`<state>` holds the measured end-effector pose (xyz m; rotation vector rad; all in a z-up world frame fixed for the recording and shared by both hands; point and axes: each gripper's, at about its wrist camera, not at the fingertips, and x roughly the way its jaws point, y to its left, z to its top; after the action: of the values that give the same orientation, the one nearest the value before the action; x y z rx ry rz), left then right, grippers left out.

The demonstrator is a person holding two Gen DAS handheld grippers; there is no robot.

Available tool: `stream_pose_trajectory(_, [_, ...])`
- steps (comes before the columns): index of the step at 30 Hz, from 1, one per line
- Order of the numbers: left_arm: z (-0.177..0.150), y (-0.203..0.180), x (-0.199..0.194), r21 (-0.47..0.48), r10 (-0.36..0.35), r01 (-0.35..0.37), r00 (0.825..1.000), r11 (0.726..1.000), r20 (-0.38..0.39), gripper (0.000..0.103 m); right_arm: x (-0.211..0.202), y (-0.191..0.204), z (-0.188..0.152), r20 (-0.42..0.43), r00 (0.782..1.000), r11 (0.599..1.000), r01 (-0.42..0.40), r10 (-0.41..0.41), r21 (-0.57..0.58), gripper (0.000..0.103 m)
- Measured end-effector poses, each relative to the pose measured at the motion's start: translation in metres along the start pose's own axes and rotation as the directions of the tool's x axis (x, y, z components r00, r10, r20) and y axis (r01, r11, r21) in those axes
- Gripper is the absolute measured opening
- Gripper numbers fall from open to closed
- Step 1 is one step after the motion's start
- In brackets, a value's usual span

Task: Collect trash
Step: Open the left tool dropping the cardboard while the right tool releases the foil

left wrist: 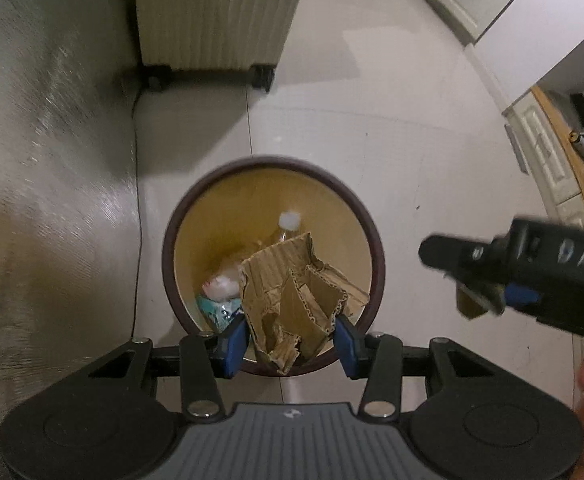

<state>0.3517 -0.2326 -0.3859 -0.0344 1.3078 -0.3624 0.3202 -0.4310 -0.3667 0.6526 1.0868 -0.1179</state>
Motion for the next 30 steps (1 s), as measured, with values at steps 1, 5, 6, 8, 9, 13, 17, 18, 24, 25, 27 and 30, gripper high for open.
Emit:
stream_pose_trajectory(1, [0.001,0.0,0.006,-0.001,-0.003,0.003,1.0,1.0,-0.012,0.047,0.004,0.0,0.002,-0.004,1.0,1.0,-0.004,0.004,0.005,0.05])
stream_pose_trajectory(5, [0.007,0.003,0.023,-0.004,-0.011,0.011,0.999,1.0,-0.043,0.047,0.018,0.003,0.007,-0.046,0.999,1.0,-0.025,0.026,0.016,0.05])
stream_pose_trajectory(6, [0.009,0.005,0.026,-0.008,-0.01,0.009,0.999,1.0,-0.046,0.047,0.024,0.003,0.009,-0.061,0.998,0.999,-0.025,0.026,0.02,0.05])
stream_pose_trajectory(8, [0.01,0.012,0.029,-0.026,-0.001,0.0,0.998,1.0,-0.058,0.047,0.032,0.004,0.011,-0.077,0.997,0.999,-0.02,0.023,0.027,0.051])
stream_pose_trajectory(9, [0.01,0.015,0.031,-0.033,0.005,-0.007,0.998,0.999,-0.063,0.047,0.036,0.005,0.014,-0.082,0.996,0.999,-0.016,0.019,0.028,0.051])
stream_pose_trajectory(13, [0.01,0.02,0.04,-0.045,0.025,-0.029,0.996,0.999,-0.089,0.047,0.051,0.01,0.019,-0.11,0.993,0.999,0.049,-0.048,0.003,0.074])
stream_pose_trajectory(17, [0.011,0.02,0.046,-0.046,0.003,-0.008,0.995,0.999,-0.103,0.047,0.056,0.016,0.018,-0.126,0.984,0.99,0.119,-0.128,-0.075,0.074])
stream_pose_trajectory(18, [0.012,0.018,0.046,-0.042,-0.01,0.006,0.995,0.999,-0.099,0.047,0.056,0.017,0.018,-0.13,0.982,0.988,0.127,-0.138,-0.087,0.074])
stream_pose_trajectory(24, [0.014,0.004,0.05,-0.012,-0.082,0.082,0.991,0.997,-0.106,0.075,0.053,0.015,0.019,-0.133,0.983,0.989,0.116,-0.128,-0.09,0.073])
stream_pose_trajectory(25, [0.013,0.002,0.052,-0.009,-0.081,0.08,0.99,0.997,-0.116,0.08,0.053,0.014,0.018,-0.135,0.982,0.989,0.119,-0.13,-0.09,0.073])
stream_pose_trajectory(27, [0.012,0.002,0.054,-0.014,-0.069,0.067,0.99,0.998,-0.127,0.087,0.053,0.014,0.017,-0.14,0.981,0.988,0.123,-0.135,-0.093,0.073])
stream_pose_trajectory(30, [0.011,0.005,0.055,-0.032,-0.045,0.041,0.989,0.999,-0.142,0.091,0.057,0.016,0.016,-0.149,0.978,0.986,0.133,-0.147,-0.1,0.074])
